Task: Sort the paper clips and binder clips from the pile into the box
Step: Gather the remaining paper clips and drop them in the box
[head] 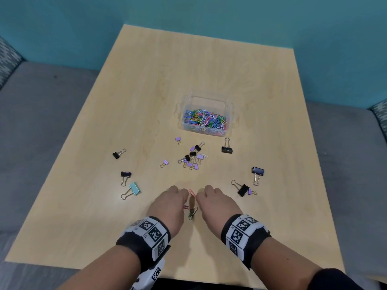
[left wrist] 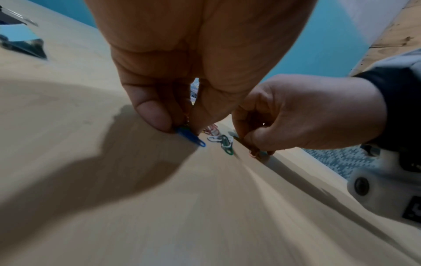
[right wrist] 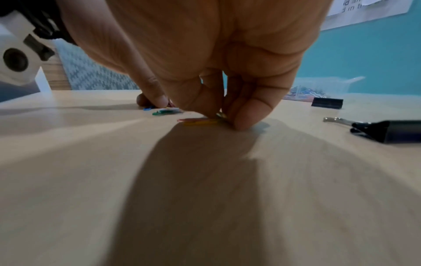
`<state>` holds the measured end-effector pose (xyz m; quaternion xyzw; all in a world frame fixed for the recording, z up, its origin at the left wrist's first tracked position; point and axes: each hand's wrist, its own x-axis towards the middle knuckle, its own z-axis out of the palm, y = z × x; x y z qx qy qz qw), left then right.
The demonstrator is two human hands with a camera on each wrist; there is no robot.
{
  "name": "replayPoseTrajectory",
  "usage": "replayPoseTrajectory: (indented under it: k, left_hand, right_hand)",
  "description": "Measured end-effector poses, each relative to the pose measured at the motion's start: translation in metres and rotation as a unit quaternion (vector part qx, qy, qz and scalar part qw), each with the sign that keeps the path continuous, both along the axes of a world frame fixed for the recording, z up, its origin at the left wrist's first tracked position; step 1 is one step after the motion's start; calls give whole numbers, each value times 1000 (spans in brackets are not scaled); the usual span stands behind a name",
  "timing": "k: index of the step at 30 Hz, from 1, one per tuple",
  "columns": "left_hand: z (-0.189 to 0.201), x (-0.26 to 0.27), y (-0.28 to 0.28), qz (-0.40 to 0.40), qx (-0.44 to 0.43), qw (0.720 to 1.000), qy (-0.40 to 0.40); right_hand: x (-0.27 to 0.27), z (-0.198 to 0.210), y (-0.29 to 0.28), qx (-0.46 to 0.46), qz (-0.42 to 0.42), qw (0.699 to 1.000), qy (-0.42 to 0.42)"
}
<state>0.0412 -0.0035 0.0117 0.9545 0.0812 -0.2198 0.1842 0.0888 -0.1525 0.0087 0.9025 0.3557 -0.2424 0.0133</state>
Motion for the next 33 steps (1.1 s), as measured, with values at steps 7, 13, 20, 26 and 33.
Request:
replayPoseTrajectory:
  k: [7, 13, 20, 26, 33]
  left_hand:
    - [6, 6, -4, -27, -6, 999, 21]
    - [5, 9, -5, -42, -13, 999, 25]
    - [-5, 10, 14, 41, -100, 993, 49]
    - [-9, 16, 29, 85, -175, 977, 83]
    - [3, 33, 38, 213, -290, 929, 81]
  right_hand:
    - [3, 2, 3, 3, -3, 1000, 11]
    - [5, 0, 1, 18, -26, 999, 32]
    - [7, 0, -3, 25, -30, 998, 42]
    - [10, 4, -3, 32, -13, 998, 55]
    - [37, 12, -6, 119, -157, 963, 184]
